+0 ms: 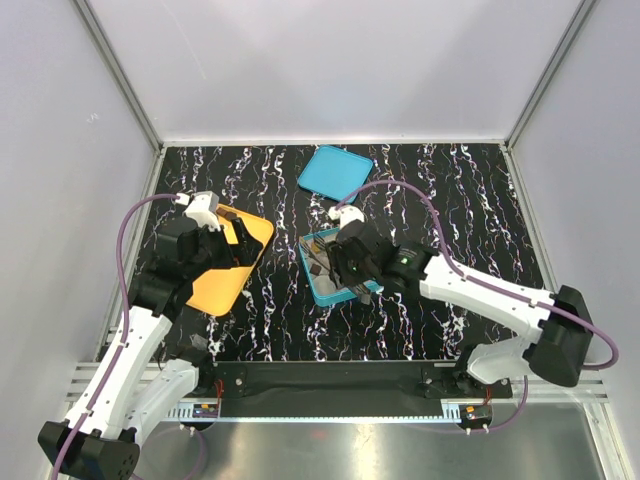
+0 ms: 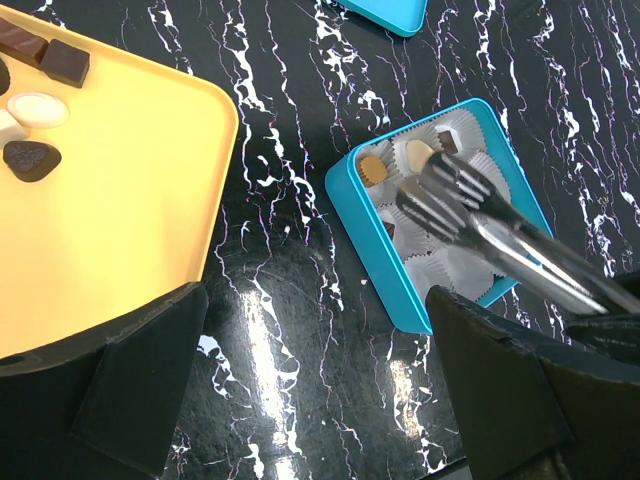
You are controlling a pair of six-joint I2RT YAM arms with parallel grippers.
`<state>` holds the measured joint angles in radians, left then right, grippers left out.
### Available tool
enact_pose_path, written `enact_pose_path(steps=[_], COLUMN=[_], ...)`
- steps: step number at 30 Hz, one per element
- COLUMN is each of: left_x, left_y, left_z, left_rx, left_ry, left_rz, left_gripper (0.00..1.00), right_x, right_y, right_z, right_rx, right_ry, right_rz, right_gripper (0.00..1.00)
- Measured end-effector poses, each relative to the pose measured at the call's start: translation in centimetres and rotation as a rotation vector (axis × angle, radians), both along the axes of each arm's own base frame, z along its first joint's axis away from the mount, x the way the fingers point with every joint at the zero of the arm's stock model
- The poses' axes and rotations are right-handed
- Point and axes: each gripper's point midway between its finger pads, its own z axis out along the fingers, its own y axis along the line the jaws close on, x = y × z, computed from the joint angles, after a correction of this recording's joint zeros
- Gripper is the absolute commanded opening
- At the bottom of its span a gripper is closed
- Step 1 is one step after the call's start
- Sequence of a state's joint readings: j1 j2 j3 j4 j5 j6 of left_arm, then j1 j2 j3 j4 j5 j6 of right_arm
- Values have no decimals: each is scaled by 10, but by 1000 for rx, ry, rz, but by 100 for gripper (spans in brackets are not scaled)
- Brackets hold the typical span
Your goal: Pack the chocolate
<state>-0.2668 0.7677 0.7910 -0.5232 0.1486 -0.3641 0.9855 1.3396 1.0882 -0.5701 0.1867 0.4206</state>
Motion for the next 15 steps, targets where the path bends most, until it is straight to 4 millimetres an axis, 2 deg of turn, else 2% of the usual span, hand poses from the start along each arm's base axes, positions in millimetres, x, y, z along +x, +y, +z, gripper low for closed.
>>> enact_pose_path(steps=[3, 5, 8, 12, 15], left_x=[0, 0, 0, 1, 7], left_y=[0, 0, 0, 3, 7], left_z=[0, 0, 0, 1, 10], left_rx=[1, 1, 1, 10, 22], left_ry=[0, 0, 0, 11, 21], left_rz=[0, 0, 1, 15, 50], left_gripper=[99, 99, 99, 99, 99], right_x=[13, 23, 37, 53, 62], right_y=[17, 30, 51, 80, 104], right_z=[8, 7, -4, -28, -43], right_rx=[9, 9, 1, -12, 10], right_ry=[-33, -53, -77, -99, -105], right_rz=[18, 37, 77, 138, 185], right_gripper=[49, 50, 51, 52, 52])
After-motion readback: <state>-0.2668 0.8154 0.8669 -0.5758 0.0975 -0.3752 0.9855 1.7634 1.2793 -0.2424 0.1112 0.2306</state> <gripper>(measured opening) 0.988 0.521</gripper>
